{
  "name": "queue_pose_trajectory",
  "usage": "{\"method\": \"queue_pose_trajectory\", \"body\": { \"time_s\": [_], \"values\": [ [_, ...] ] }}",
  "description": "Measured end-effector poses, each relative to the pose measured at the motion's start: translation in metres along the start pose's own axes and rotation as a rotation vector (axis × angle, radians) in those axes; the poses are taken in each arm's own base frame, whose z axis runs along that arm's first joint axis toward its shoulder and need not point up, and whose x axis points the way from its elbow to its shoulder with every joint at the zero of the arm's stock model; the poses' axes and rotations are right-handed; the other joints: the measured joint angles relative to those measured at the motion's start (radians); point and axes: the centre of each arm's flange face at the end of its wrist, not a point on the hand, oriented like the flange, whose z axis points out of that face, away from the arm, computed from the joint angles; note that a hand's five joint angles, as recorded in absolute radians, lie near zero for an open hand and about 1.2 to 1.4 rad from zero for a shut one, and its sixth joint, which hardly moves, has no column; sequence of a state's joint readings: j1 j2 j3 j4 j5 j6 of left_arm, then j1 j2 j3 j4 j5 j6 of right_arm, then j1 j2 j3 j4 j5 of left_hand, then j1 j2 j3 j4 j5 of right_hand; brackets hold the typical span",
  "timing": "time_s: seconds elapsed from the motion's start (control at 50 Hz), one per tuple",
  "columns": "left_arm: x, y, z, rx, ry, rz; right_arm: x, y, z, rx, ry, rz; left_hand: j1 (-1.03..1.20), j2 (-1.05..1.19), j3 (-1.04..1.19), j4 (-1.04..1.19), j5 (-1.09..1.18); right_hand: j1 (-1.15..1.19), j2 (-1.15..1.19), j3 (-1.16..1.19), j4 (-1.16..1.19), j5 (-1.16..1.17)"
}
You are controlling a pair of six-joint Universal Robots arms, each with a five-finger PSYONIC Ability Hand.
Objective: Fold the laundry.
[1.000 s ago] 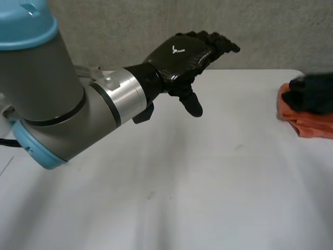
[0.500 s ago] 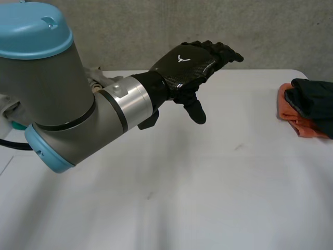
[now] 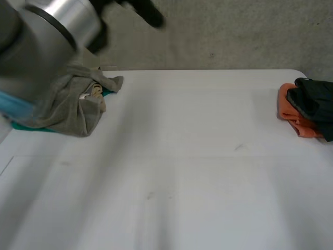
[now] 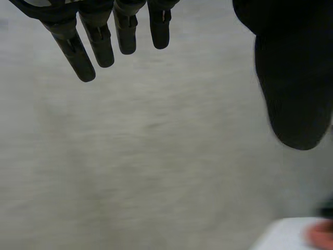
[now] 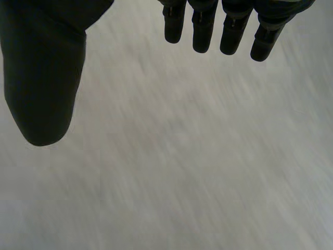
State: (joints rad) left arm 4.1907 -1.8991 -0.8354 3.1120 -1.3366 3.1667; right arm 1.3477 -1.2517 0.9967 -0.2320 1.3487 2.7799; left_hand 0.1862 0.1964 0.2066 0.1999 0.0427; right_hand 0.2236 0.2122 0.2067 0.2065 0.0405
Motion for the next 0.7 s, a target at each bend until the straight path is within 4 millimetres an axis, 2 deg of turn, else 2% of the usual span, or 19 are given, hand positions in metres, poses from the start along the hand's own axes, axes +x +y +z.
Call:
{"method": "queue_pose_trajectory", "body": {
  "time_s": [0.04, 0.06, 0.08, 0.1, 0.16, 0.22, 0.24, 0.26, 0.28, 0.32, 0.34, 0.4, 0.44, 0.46, 0.52, 0.6, 0.64, 0.66, 0.7],
  "values": [
    [-0.036, 0.000, 0.002, 0.001, -0.113, 0.038, -0.036, -0.020, -0.012, 0.065, -0.092, 0.048, 0.000, 0.000, 0.000, 0.000, 0.000, 0.000, 0.000, 0.000, 0.000, 0.000],
    [-0.045, 0.001, 0.002, -0.003, -0.137, 0.048, -0.047, -0.024, -0.017, 0.078, -0.121, 0.061, 0.000, 0.000, 0.000, 0.000, 0.000, 0.000, 0.000, 0.000, 0.000, 0.000],
    [-0.067, 0.005, 0.001, -0.018, -0.196, 0.076, -0.069, -0.032, -0.028, 0.097, -0.182, 0.085, 0.000, 0.000, 0.000, 0.000, 0.000, 0.000, 0.000, 0.000, 0.000, 0.000],
    [-0.095, 0.014, -0.002, -0.052, -0.267, 0.116, -0.096, -0.038, -0.044, 0.108, -0.257, 0.108, 0.000, 0.000, 0.000, 0.000, 0.000, 0.000, 0.000, 0.000, 0.000, 0.000],
    [-0.140, 0.039, -0.010, -0.144, -0.367, 0.190, -0.142, -0.042, -0.078, 0.099, -0.394, 0.133, 0.000, 0.000, 0.000, 0.000, 0.000, 0.000, 0.000, 0.000, 0.000, 0.000],
    [-0.182, 0.081, -0.020, -0.277, -0.436, 0.272, -0.181, -0.037, -0.116, 0.056, -0.525, 0.123, 0.000, 0.000, 0.000, 0.000, 0.000, 0.000, 0.000, 0.000, 0.000, 0.000],
    [-0.191, 0.093, -0.023, -0.311, -0.445, 0.293, -0.189, -0.033, -0.125, 0.042, -0.550, 0.116, 0.000, 0.000, 0.000, 0.000, 0.000, 0.000, 0.000, 0.000, -0.001, 0.000],
    [-0.205, 0.115, -0.027, -0.366, -0.456, 0.329, -0.203, -0.026, -0.142, 0.010, -0.600, 0.095, 0.000, 0.000, 0.000, 0.000, 0.000, 0.000, 0.000, 0.000, 0.000, 0.000],
    [-0.213, 0.128, -0.029, -0.397, -0.460, 0.349, -0.208, -0.022, -0.149, -0.005, -0.622, 0.085, 0.000, 0.000, 0.000, 0.000, 0.000, 0.000, 0.000, 0.000, 0.000, 0.000],
    [-0.237, 0.172, -0.037, -0.475, -0.468, 0.413, -0.224, -0.005, -0.173, -0.064, -0.686, 0.046, 0.000, 0.000, 0.000, 0.000, 0.000, 0.000, 0.000, 0.000, 0.000, 0.000],
    [-0.240, 0.177, -0.038, -0.482, -0.469, 0.420, -0.226, -0.003, -0.177, -0.073, -0.694, 0.039, 0.000, 0.000, 0.000, 0.000, 0.000, 0.000, 0.000, 0.000, 0.000, 0.000],
    [-0.276, 0.246, -0.050, -0.538, -0.479, 0.510, -0.239, 0.023, -0.206, -0.167, -0.762, -0.011, 0.000, 0.000, 0.000, 0.000, 0.000, 0.000, 0.000, 0.000, 0.000, 0.000],
    [-0.285, 0.265, -0.053, -0.537, -0.478, 0.530, -0.241, 0.031, -0.214, -0.195, -0.777, -0.022, 0.000, 0.000, 0.000, 0.000, 0.000, 0.000, 0.000, 0.000, -0.001, 0.000],
    [-0.292, 0.285, -0.056, -0.530, -0.471, 0.545, -0.242, 0.038, -0.220, -0.220, -0.790, -0.028, 0.000, 0.000, 0.000, 0.000, 0.000, 0.000, 0.000, 0.000, 0.000, 0.000],
    [-0.301, 0.317, -0.060, -0.506, -0.440, 0.558, -0.242, 0.046, -0.229, -0.253, -0.804, -0.032, 0.002, 0.000, 0.000, 0.000, 0.000, 0.000, 0.000, 0.000, 0.000, 0.000],
    [-0.306, 0.343, -0.060, -0.472, -0.395, 0.562, -0.242, 0.051, -0.236, -0.276, -0.813, -0.031, 0.520, 0.434, 0.430, 0.436, 0.425, 0.000, 0.000, 0.000, 0.000, 0.000],
    [-0.306, 0.350, -0.058, -0.454, -0.382, 0.567, -0.241, 0.052, -0.238, -0.283, -0.815, -0.030, 0.812, 0.795, 0.783, 0.795, 0.764, 0.000, 0.000, 0.000, 0.000, 0.000],
    [-0.305, 0.351, -0.056, -0.446, -0.381, 0.570, -0.241, 0.053, -0.238, -0.285, -0.815, -0.030, 0.867, 0.925, 0.902, 0.921, 0.878, 0.000, 0.000, 0.000, 0.000, 0.000],
    [-0.302, 0.345, -0.049, -0.425, -0.390, 0.579, -0.241, 0.053, -0.238, -0.286, -0.813, -0.030, 0.885, 0.971, 0.953, 0.981, 0.920, 0.000, 0.000, 0.000, 0.000, 0.000]
  ]
}}
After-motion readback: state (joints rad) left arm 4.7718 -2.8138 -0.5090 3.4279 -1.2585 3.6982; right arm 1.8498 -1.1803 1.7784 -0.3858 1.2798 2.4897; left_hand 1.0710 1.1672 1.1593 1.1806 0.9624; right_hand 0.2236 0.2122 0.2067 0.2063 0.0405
